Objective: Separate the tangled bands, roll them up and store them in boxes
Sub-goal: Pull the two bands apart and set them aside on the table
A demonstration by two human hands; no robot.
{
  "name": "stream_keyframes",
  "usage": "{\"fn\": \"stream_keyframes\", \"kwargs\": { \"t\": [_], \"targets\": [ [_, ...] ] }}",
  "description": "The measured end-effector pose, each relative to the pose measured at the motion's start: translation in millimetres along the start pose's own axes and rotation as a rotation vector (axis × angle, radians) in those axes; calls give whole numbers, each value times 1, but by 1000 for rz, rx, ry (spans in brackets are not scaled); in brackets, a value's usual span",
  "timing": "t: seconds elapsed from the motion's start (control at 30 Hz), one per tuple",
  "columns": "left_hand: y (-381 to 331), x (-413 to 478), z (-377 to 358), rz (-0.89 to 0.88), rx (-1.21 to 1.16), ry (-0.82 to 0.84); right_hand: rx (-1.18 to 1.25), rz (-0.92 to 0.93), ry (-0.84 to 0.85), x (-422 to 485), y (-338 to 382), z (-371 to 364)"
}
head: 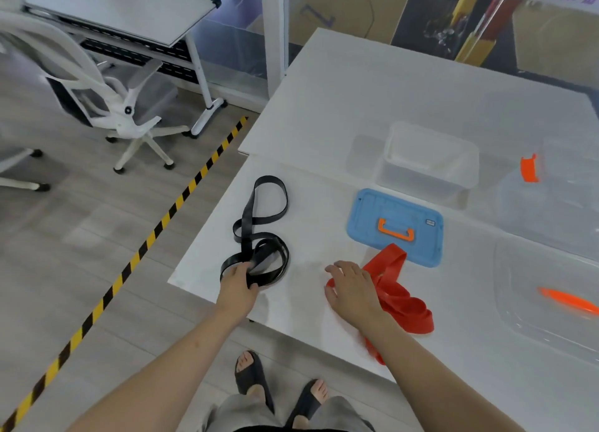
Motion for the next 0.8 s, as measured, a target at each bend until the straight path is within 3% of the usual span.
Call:
{"fn": "stream_keyframes", "kwargs": {
  "t": [0.23, 0.47, 0.6, 0.8],
  "targets": [
    [44, -1, 27, -15, 112, -65, 11, 174, 118, 53, 91, -12],
    [66, 22, 13, 20, 344, 226, -92, 174, 301, 108, 126, -33],
    [70, 36, 14, -42, 386, 208, -183, 192, 415, 129, 136, -56],
    [72, 53, 45, -75, 171, 133, -313, 251, 228, 170, 154, -46]
  ]
}}
Point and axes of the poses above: each hand's wrist, its own x-axis towards the middle knuckle, its own z-axis out of the back of the hand, y = z × x, the point moved 8 cm from there along x, towards the middle knuckle, and after that the axes turned 5 degrees about y, right-handed, at the moved point
